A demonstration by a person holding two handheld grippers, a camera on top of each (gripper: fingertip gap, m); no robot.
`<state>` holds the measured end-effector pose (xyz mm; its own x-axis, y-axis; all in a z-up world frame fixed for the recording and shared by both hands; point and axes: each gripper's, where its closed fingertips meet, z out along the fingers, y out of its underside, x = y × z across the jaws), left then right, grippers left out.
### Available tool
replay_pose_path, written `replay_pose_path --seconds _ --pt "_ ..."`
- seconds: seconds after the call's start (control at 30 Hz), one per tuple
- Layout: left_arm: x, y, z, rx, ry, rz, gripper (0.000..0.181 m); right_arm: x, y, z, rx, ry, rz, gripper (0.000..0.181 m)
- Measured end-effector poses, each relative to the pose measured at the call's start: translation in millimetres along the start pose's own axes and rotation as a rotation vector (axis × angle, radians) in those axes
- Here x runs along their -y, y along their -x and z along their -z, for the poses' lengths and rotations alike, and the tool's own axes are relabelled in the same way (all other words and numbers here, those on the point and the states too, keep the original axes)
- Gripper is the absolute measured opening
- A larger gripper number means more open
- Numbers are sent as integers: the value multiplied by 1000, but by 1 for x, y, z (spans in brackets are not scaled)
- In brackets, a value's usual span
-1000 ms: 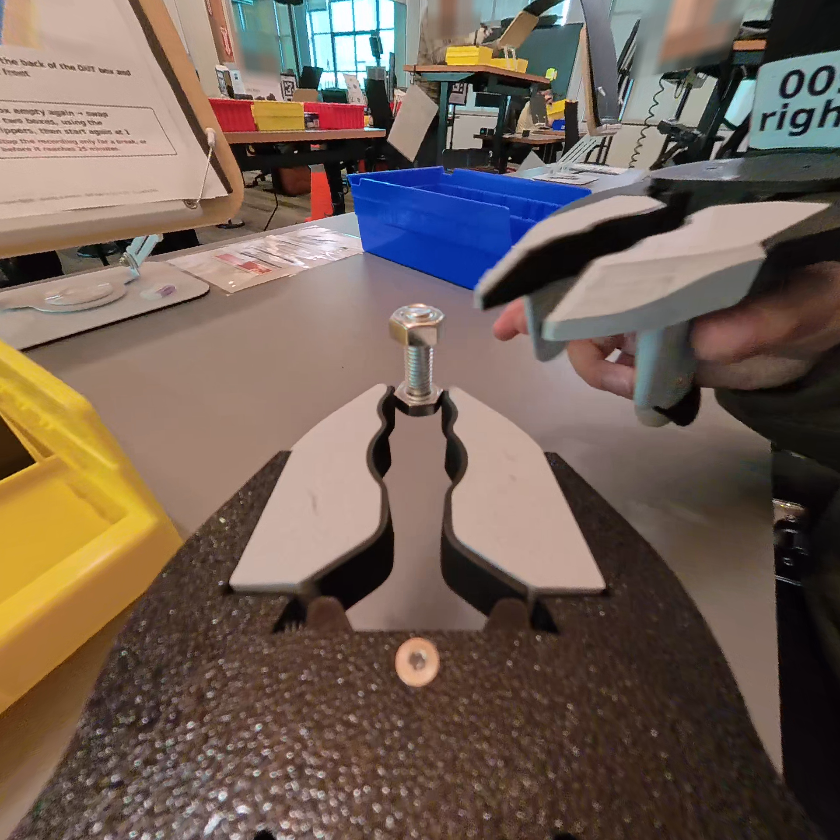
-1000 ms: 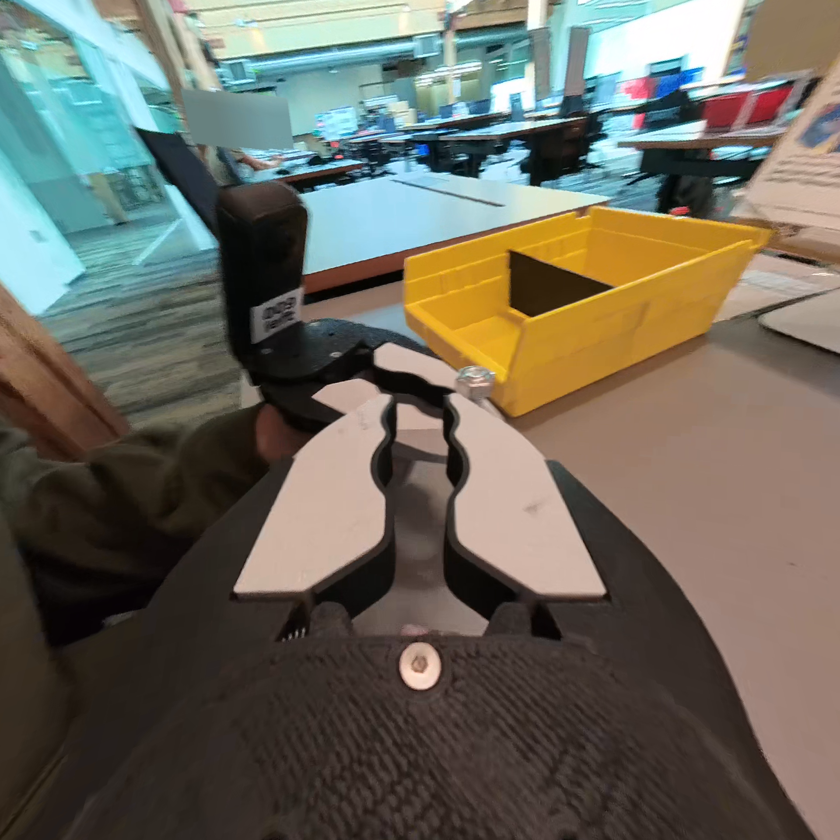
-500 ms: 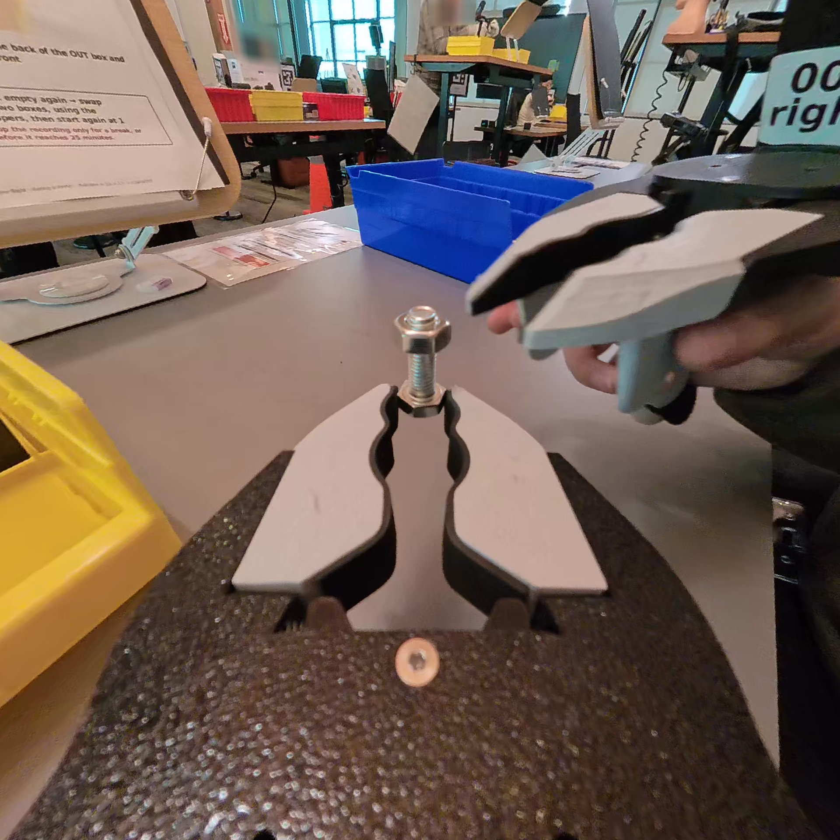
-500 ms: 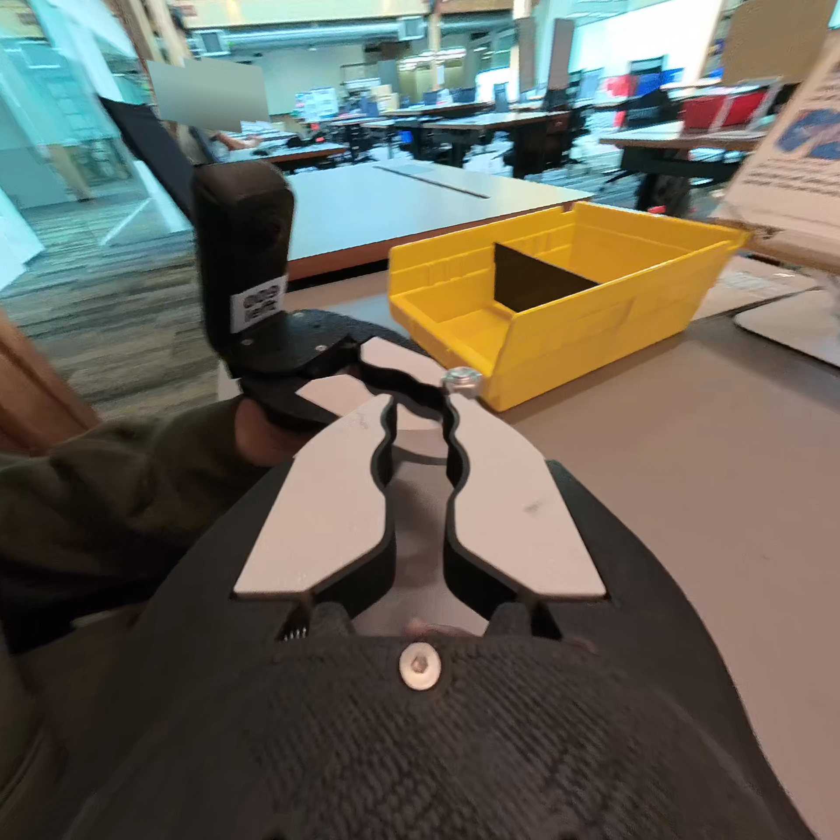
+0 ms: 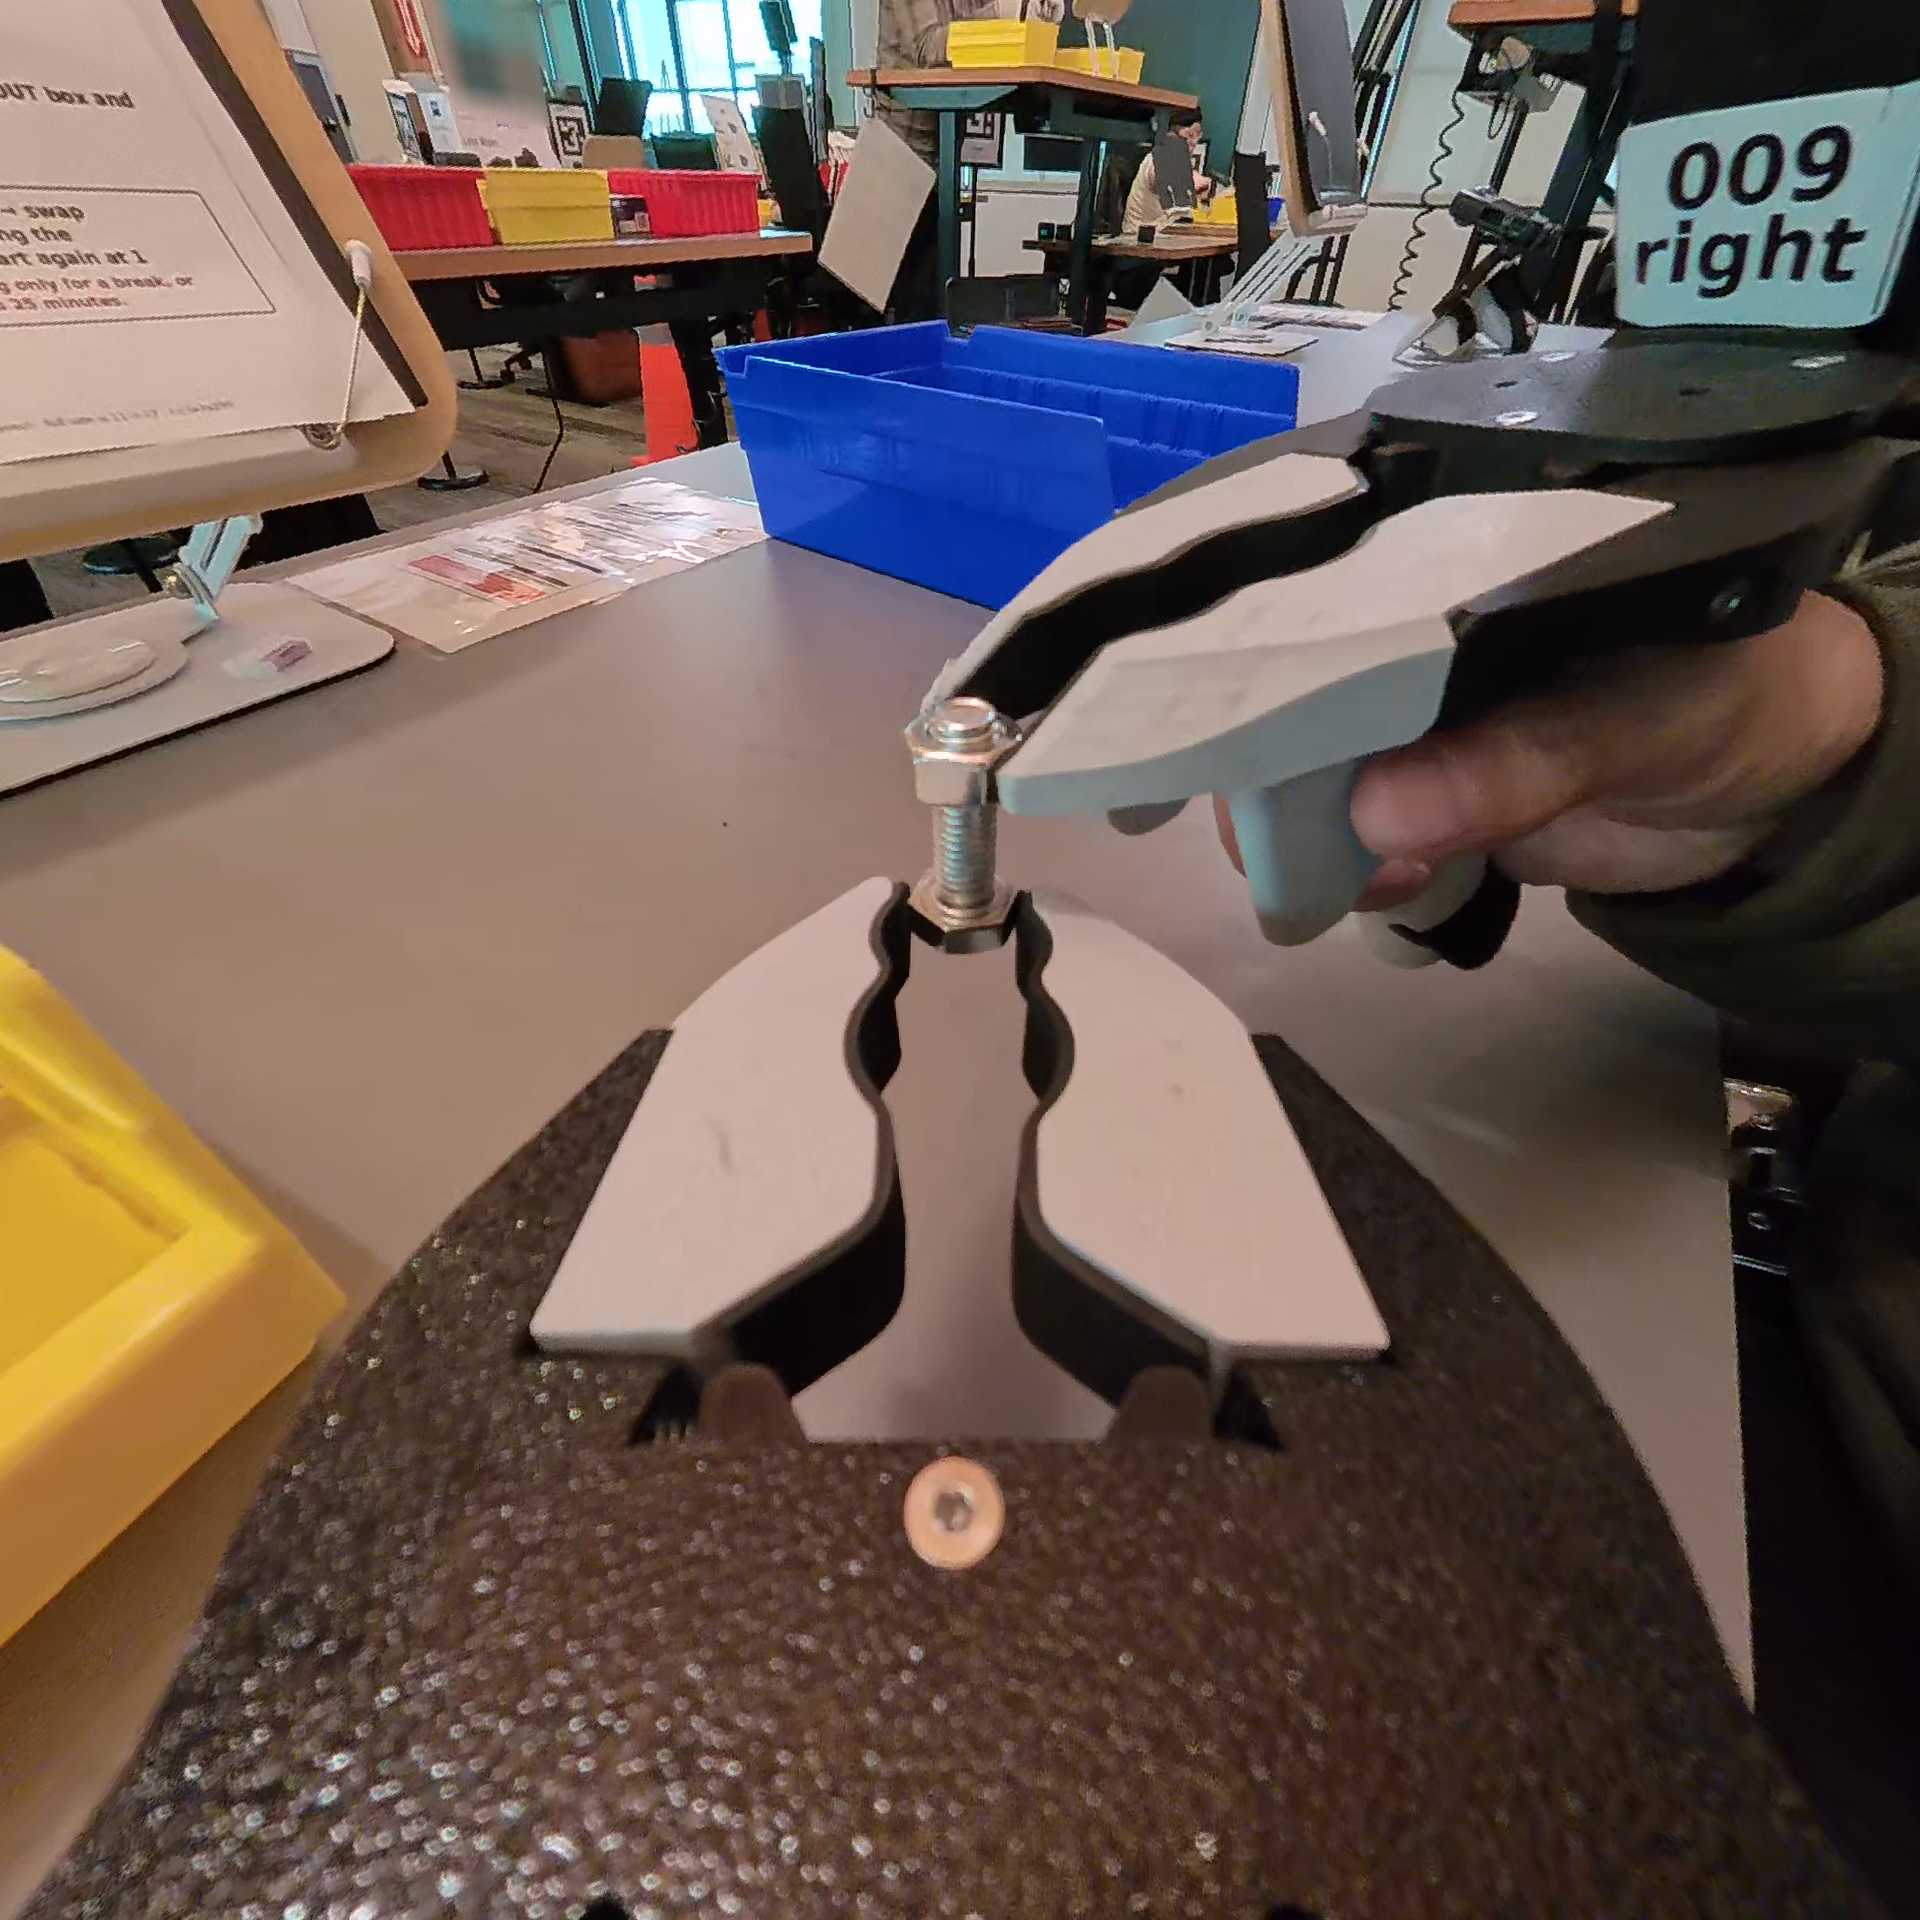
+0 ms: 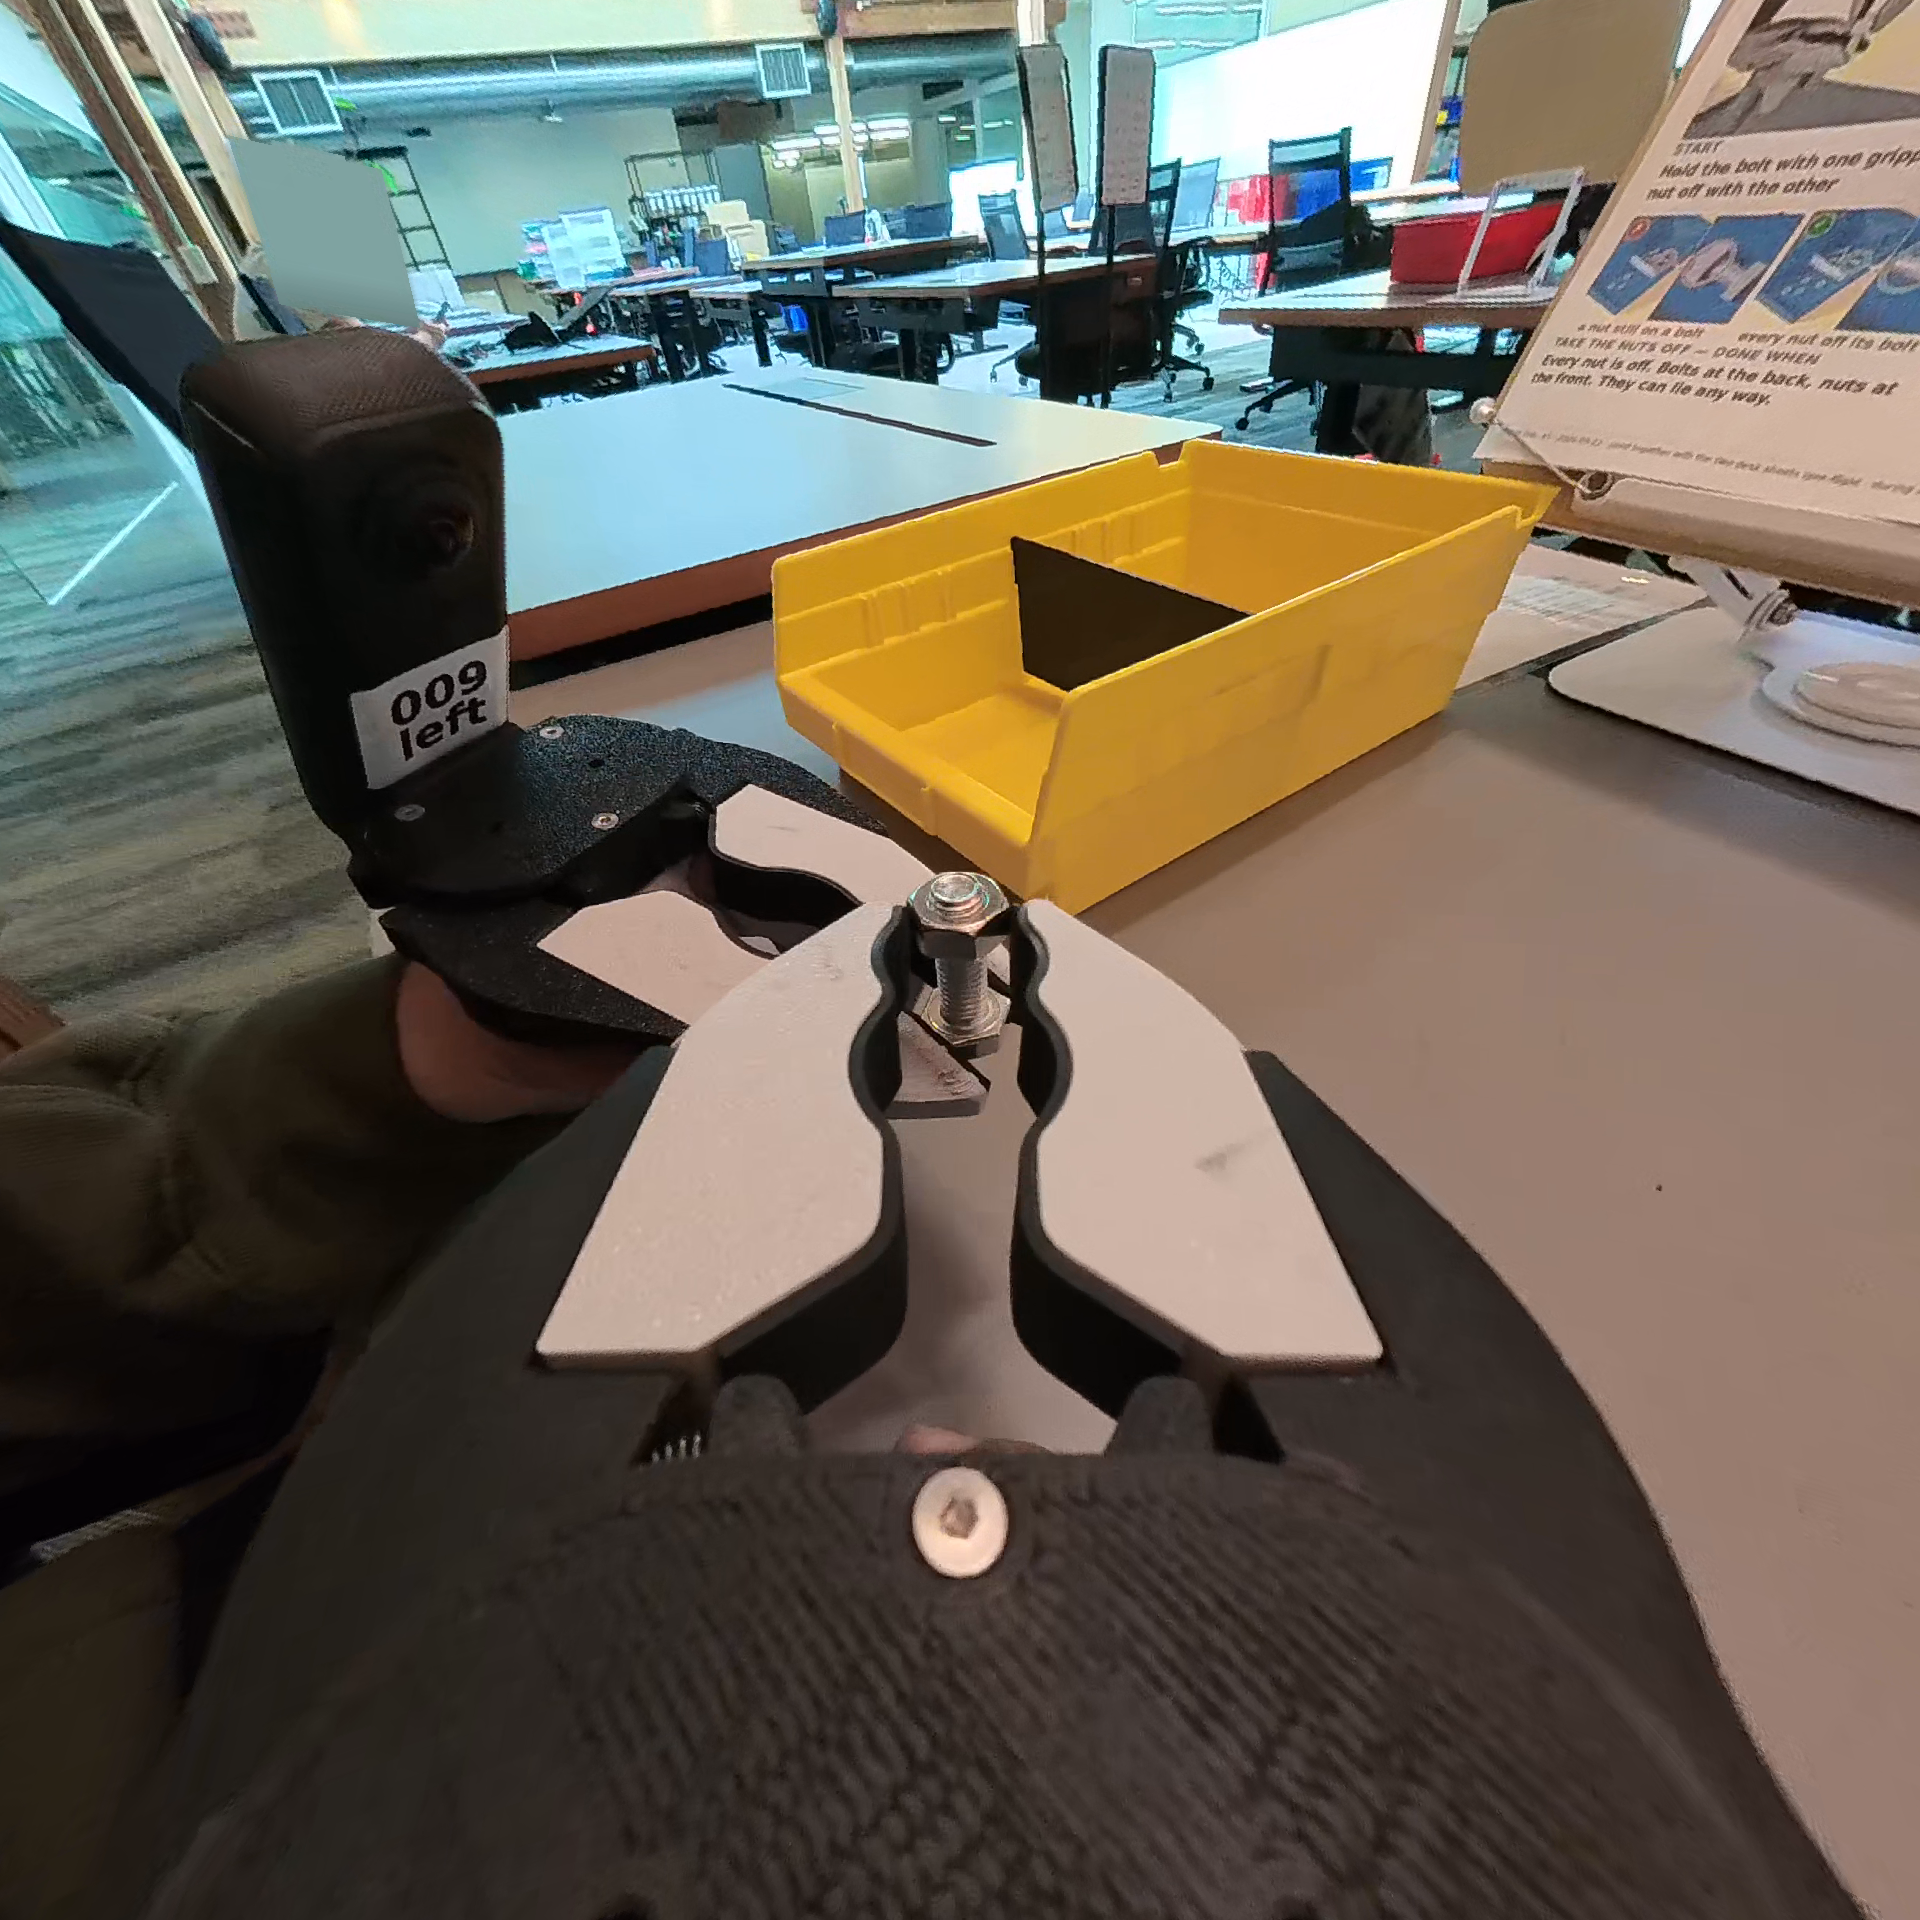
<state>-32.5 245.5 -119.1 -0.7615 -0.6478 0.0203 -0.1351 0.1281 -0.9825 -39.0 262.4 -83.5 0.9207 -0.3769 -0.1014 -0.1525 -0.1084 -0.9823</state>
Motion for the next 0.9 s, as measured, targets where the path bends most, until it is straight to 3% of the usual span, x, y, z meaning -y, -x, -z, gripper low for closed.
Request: replay_pose_path --seconds 0.13,0.2,0.3,0.4,0.53,0.6,0.77,0.9 --pt "7 -3 0 -25 -53 22 20 4 -2 2 33 -37 -93 17" --pt "12 -3 2 -33 -86 51 37 8 -9 7 38 -71 -155 17" --pt "13 -3 3 -50 -88 68 44 17 -36 26 -73 -92 -119 17" --pt "14 -7 3 -66 -99 33 39 33 -96 74 -379 -52 20 17" --pt "10 -13 -3 -86 -75 26 39 44 -196 179 -897 156 263 18" --pt "7 -16 -7 -86 -53 6 39 36 -235 216 -997 244 279 18" --pt "1 -19 -15 -51 2 -67 41 -13 -310 258 -1039 454 199 18" --pt "-4 -22 -19 -34 39 -138 44 -51 -324 253 -917 509 91 18"
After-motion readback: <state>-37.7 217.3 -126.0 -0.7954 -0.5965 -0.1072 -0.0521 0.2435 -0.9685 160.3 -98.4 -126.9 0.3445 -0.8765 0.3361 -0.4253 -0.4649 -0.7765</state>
